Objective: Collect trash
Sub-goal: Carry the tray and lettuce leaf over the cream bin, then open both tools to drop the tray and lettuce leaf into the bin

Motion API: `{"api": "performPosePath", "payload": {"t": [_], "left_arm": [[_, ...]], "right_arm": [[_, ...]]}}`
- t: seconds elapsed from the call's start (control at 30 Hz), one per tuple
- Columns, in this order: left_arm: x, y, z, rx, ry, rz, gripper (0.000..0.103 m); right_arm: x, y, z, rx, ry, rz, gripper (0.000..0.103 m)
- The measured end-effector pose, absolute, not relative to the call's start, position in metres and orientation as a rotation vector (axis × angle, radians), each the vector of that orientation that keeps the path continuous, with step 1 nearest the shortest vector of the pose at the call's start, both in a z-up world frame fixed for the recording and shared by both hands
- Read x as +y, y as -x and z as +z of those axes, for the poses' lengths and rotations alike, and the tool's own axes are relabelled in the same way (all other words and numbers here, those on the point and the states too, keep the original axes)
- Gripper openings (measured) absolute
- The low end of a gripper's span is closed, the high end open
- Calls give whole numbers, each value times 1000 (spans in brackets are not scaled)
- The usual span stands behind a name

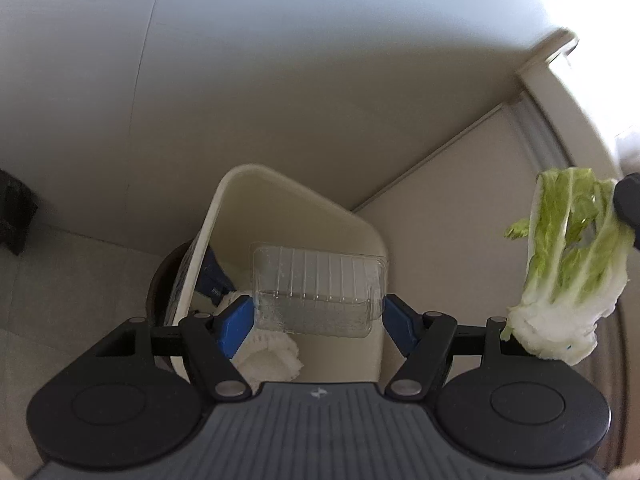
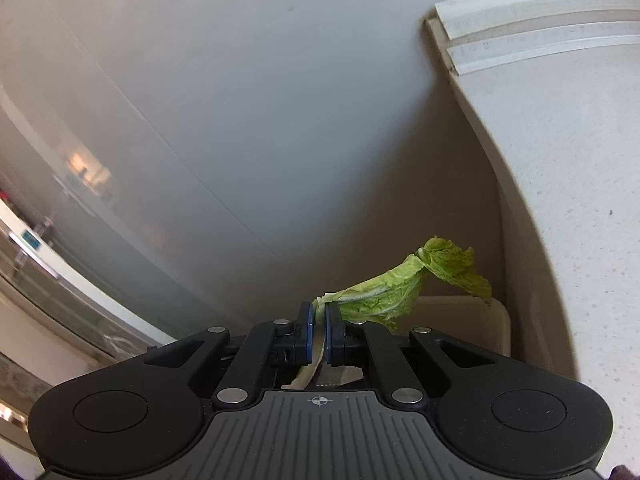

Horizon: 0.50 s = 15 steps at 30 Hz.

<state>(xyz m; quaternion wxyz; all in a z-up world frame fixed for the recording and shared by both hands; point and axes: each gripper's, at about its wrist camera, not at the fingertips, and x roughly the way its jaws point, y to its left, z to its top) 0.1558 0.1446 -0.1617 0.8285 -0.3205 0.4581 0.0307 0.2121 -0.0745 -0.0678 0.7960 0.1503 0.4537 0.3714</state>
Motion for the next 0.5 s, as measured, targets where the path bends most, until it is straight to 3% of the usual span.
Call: {"api": "performPosePath", "payload": {"t": [0.5], "left_arm": [[145,-180,-206,1084,651,102,67]], "right_arm": [[-51,-241,-113,1044,-241,704,5]]}}
